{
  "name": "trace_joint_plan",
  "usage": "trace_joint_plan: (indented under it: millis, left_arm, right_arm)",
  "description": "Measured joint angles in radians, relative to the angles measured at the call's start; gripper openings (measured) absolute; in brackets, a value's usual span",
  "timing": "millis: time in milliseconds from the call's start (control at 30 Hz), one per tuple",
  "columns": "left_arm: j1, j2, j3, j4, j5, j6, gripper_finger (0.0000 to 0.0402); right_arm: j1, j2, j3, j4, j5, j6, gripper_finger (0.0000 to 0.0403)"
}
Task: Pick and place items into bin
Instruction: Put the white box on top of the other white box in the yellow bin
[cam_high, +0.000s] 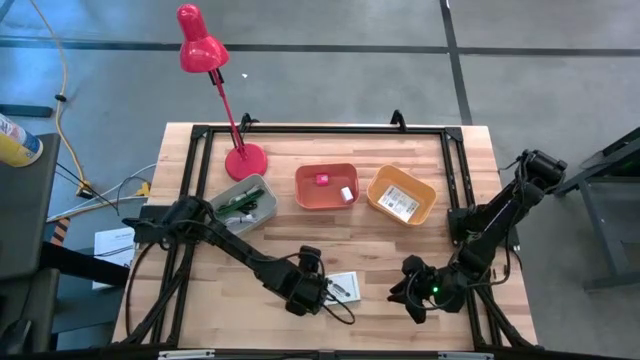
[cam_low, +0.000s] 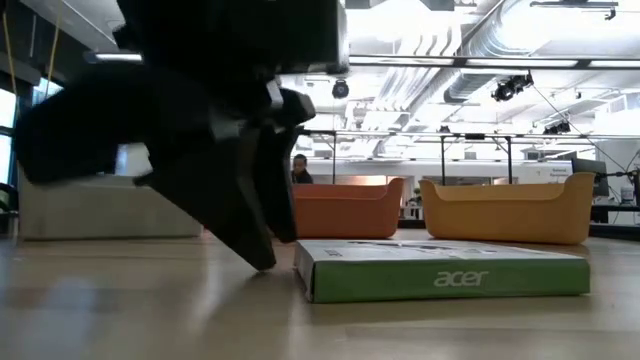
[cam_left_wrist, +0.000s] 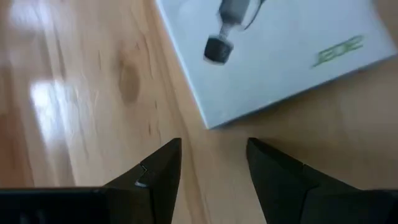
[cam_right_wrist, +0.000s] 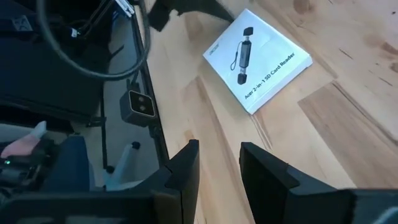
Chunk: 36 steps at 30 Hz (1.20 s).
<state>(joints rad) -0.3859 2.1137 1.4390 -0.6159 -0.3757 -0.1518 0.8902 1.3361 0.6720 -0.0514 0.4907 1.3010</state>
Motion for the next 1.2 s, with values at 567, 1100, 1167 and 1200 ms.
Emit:
trace_joint_plan:
  millis: [567,1100,1167,1200]
  left_arm:
    - [-0.001,0.018,-0.001,0.288,0.053,-0.162,0.0172]
    - [0.015,0.023,0.048,0.420,0.185,0.431,0.0172]
    - [0.037,0.042,0.051,0.438,0.182,0.419,0.0172]
    - [0.049,0.046,0.049,0.421,0.182,0.413,0.0172]
  right_arm:
    - [0.000,0.000,0.000,-0.008,0.006,0.000,0.0106]
    - [0.069,0.000,0.000,0.018,0.035,0.046,0.0106]
    - [0.073,0.000,0.000,0.032,0.039,0.046,0.0106]
    - [0.074,0.000,0.000,0.039,0.040,0.045,0.0106]
